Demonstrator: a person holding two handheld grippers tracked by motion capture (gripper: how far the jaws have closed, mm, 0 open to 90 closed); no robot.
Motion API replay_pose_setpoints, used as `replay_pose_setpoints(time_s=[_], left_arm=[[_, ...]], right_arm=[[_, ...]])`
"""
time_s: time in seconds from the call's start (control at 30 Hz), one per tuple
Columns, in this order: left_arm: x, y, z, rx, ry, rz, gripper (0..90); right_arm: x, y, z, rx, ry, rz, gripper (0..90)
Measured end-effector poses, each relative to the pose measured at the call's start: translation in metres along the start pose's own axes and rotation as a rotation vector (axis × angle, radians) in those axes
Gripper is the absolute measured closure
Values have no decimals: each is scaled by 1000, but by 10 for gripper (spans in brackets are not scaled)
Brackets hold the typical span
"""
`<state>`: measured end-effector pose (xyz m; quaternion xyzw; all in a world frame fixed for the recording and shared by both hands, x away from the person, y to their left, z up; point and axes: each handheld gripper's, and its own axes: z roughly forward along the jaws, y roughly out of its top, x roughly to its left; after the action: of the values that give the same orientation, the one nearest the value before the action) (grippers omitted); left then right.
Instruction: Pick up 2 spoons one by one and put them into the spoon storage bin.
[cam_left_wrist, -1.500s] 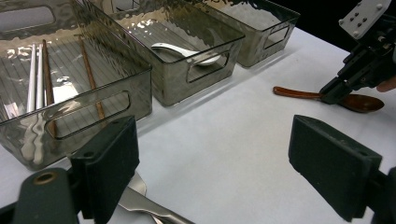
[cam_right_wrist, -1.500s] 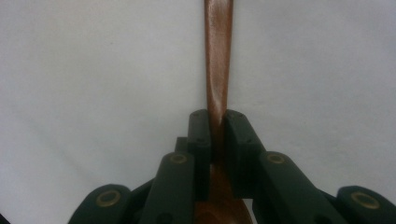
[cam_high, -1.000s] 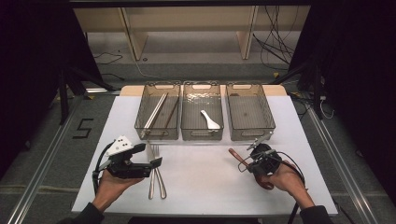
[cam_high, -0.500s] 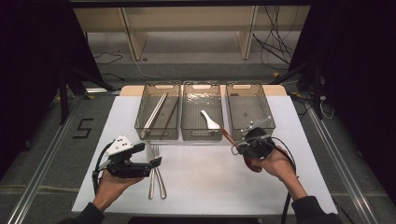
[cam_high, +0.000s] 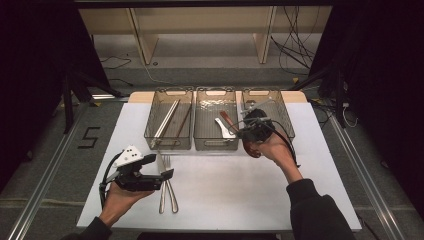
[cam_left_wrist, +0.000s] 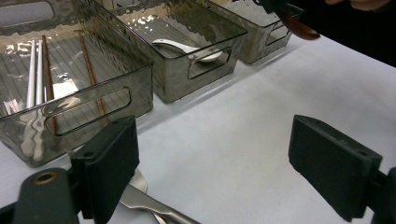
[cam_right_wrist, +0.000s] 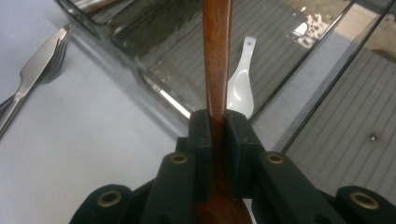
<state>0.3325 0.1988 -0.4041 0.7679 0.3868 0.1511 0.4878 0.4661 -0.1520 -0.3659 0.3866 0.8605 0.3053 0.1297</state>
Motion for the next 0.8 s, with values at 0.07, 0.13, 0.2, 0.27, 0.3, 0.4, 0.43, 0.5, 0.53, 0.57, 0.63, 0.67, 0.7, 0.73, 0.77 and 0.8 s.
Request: replay_pose_setpoints(time_s=[0.07, 0.13, 0.2, 0.27, 0.3, 0.4, 0.43, 0.5, 0.53, 0.57, 0.63, 0.67, 0.7, 0.73, 0.77, 0.8], left_arm=[[0, 0, 0, 0, -1, 0, 157], [0, 0, 0, -2, -3, 0, 157], [0, 0, 0, -2, -4, -1, 157], [0, 0, 0, -3, -3, 0, 157], [0, 0, 0, -3, -3, -1, 157], [0, 0, 0, -3, -3, 0, 157], [0, 0, 0, -3, -3, 0, 157], [0, 0, 0, -3, -2, 0, 157], [0, 0, 0, -3, -2, 1, 157], [0, 0, 0, -3, -2, 1, 157], [0, 0, 0, -3, -2, 1, 157], [0, 1, 0, -3, -2, 1, 157], [0, 1, 0, -3, -2, 2, 157], [0, 1, 0, -3, -2, 2, 157], [0, 1, 0, -3, -2, 2, 157], [0, 1, 0, -3, -2, 2, 157]], right_arm=[[0, 7, 2, 0, -6, 0, 824], [0, 14, 3, 1, -10, 4, 824], [-1, 19, 4, -9, -14, 5, 824], [-2, 24, 5, -13, -16, 12, 824], [-2, 25, 4, -12, -15, 12, 824], [-3, 28, 5, -17, -18, 19, 824], [-3, 29, 6, -18, -18, 19, 824], [-3, 30, 6, -17, -17, 19, 824], [-3, 30, 7, -17, -20, 21, 824], [-4, 31, 8, -18, -19, 22, 824], [-5, 32, 9, -18, -22, 28, 824], [-5, 32, 9, -18, -22, 27, 824], [-6, 33, 9, -19, -27, 31, 824], [-6, 34, 10, -19, -26, 35, 824], [-6, 35, 10, -20, -28, 35, 824], [-7, 36, 10, -20, -29, 36, 824]])
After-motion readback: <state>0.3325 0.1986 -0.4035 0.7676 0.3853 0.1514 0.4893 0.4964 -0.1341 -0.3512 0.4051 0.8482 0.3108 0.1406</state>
